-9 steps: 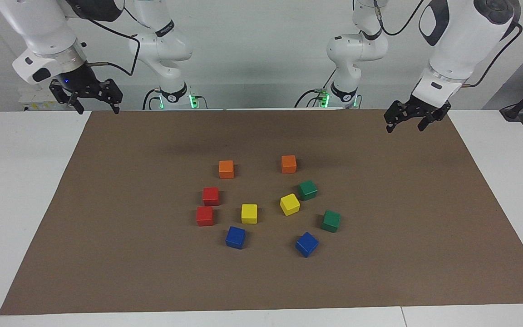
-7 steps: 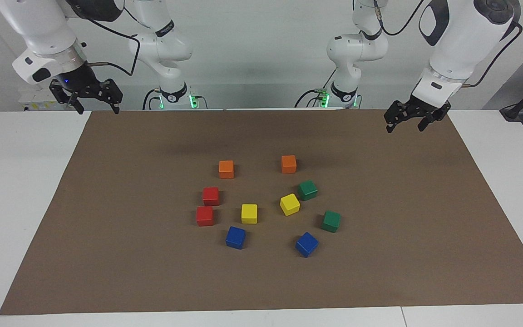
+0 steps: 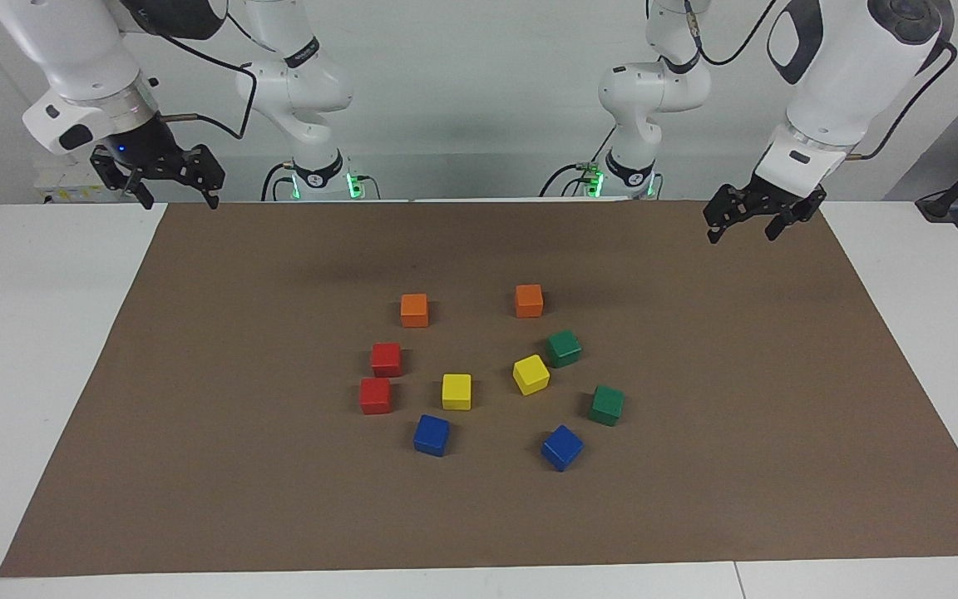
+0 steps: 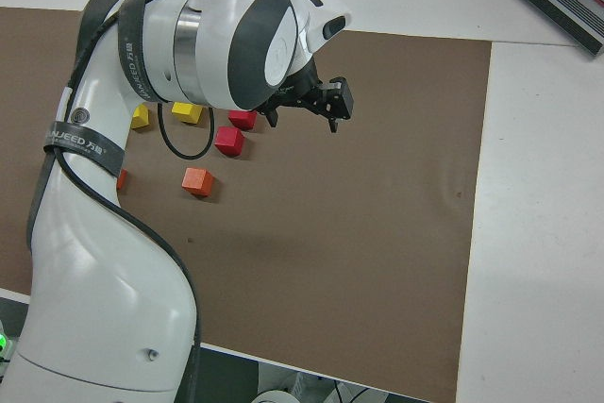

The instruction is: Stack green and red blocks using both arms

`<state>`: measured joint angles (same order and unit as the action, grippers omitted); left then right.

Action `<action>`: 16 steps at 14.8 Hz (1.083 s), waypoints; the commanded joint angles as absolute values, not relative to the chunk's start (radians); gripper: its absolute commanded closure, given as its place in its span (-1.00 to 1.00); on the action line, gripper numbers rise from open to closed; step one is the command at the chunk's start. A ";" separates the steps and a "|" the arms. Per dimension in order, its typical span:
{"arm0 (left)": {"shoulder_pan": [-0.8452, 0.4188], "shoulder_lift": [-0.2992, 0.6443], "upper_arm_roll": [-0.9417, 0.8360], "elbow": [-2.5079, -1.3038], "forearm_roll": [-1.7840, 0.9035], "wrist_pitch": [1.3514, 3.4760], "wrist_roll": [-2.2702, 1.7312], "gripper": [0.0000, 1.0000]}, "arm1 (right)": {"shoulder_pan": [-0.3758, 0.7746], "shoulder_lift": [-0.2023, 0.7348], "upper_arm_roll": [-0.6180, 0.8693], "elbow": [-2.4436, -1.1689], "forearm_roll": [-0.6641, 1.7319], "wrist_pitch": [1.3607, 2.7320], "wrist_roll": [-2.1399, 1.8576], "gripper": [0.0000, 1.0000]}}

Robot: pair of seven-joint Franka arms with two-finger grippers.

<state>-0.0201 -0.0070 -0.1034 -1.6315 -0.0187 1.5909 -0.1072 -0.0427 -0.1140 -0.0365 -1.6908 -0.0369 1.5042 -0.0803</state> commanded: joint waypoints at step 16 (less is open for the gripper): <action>-0.034 -0.032 -0.092 -1.660 -0.003 1.598 -0.106 -1.00 | -0.035 -0.115 -0.023 -1.692 -0.005 1.522 -0.018 -1.00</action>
<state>-0.0201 -0.0070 -0.1034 -1.6315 -0.0187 1.5909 -0.1072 -0.0313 -0.1139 -0.0294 -1.6909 -0.0312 1.5076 -0.0430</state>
